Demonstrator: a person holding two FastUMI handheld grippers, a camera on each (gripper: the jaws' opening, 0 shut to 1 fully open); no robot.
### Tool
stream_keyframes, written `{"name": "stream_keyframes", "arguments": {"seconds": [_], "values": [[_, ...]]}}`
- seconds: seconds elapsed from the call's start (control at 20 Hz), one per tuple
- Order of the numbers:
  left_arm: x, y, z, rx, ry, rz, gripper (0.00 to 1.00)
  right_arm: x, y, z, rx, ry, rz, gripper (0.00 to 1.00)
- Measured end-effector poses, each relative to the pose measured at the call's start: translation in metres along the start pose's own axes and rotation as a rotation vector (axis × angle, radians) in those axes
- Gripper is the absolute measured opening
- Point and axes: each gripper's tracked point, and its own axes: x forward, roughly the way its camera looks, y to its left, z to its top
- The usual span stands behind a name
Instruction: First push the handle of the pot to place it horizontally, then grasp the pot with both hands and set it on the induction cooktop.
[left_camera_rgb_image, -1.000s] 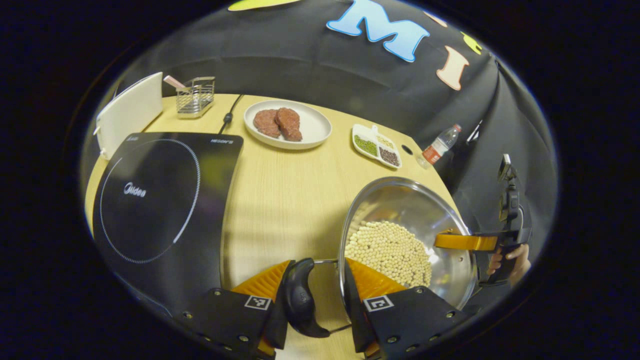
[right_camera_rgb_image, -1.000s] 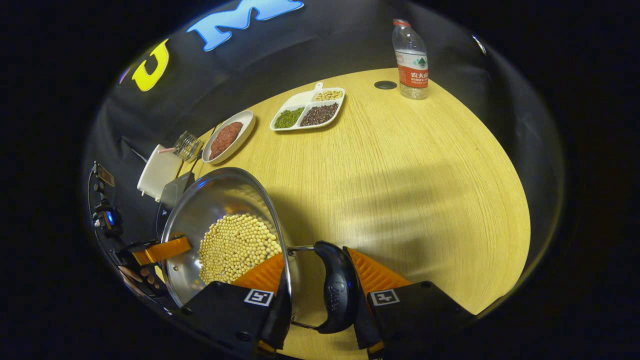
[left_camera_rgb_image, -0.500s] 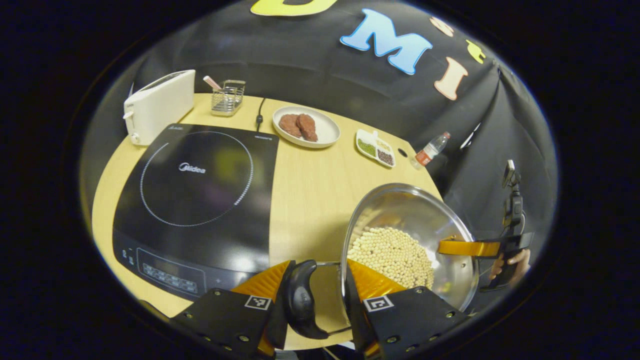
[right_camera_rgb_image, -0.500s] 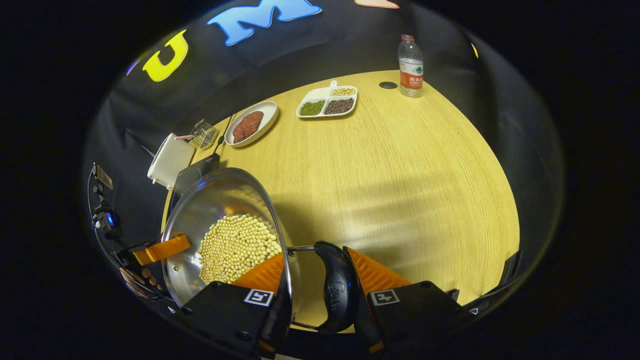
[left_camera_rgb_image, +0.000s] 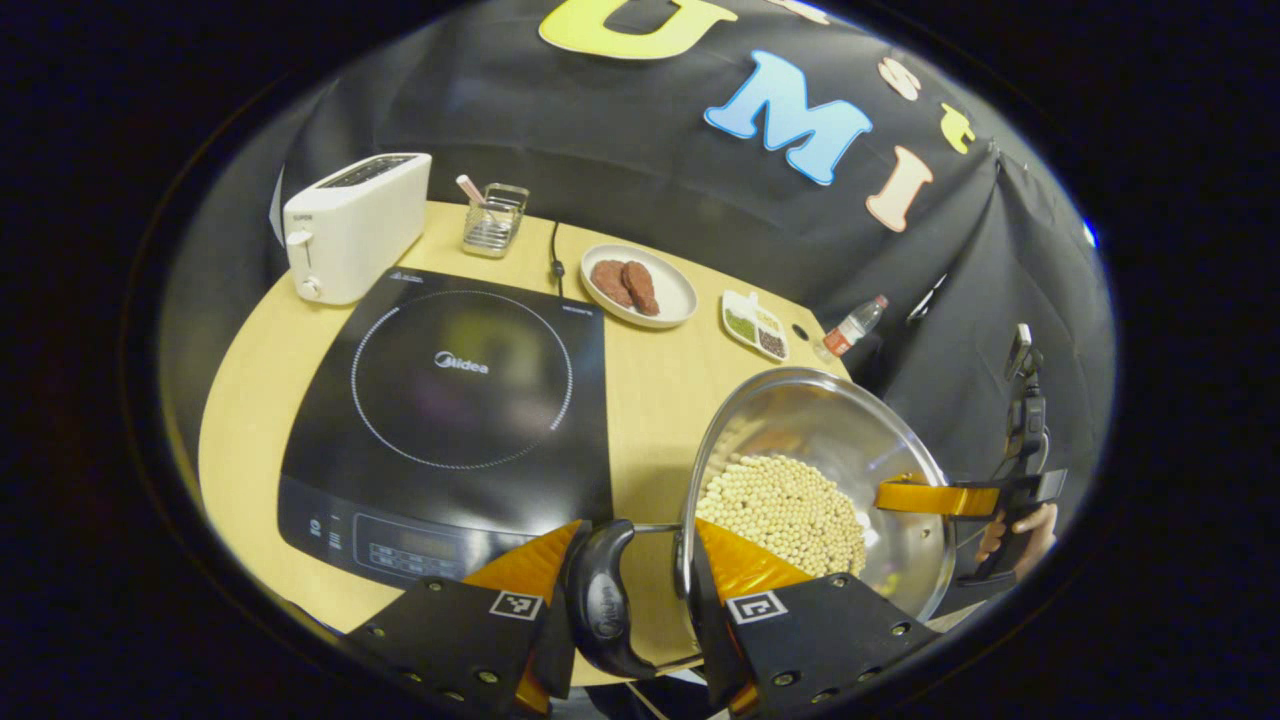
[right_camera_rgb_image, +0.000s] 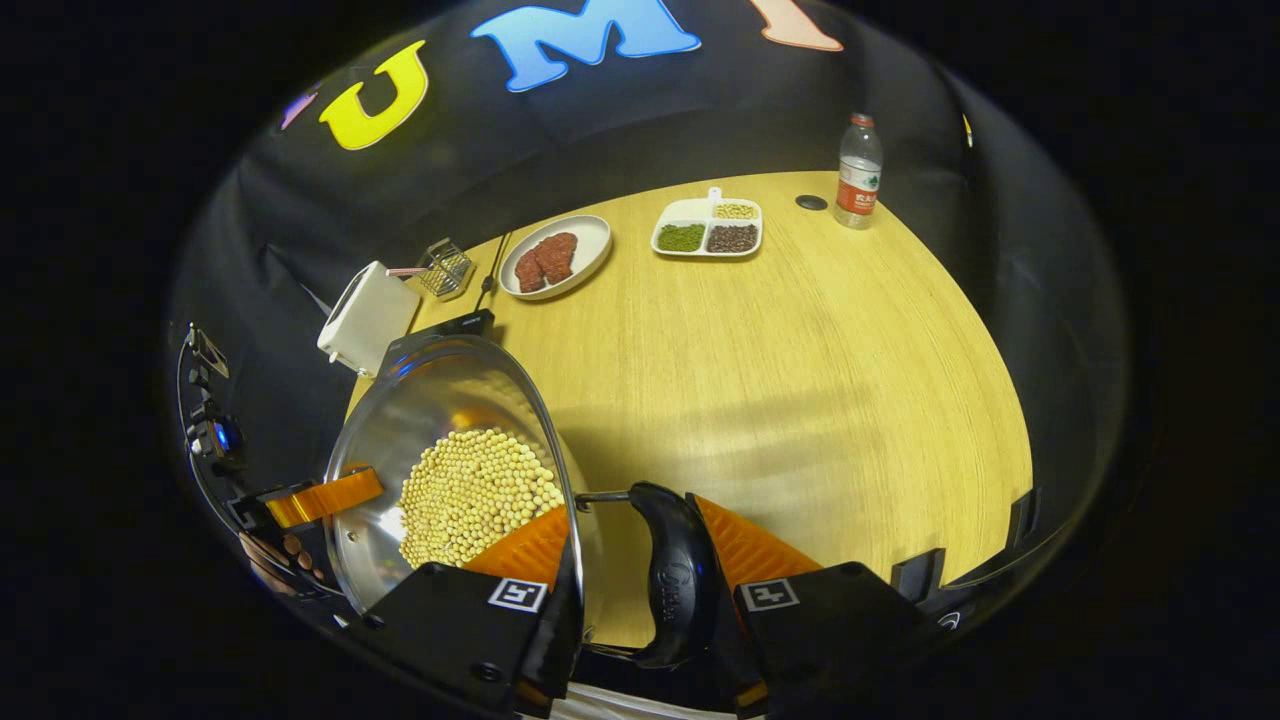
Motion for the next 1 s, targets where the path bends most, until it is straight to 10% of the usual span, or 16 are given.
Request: {"name": "stream_keyframes", "arguments": {"seconds": [1.0], "values": [[-0.021, 0.181, 0.091, -0.008, -0.082, 0.076, 0.51, 0.091, 0.169, 0.046, -0.041, -0.005, 0.091, 0.53]]}}
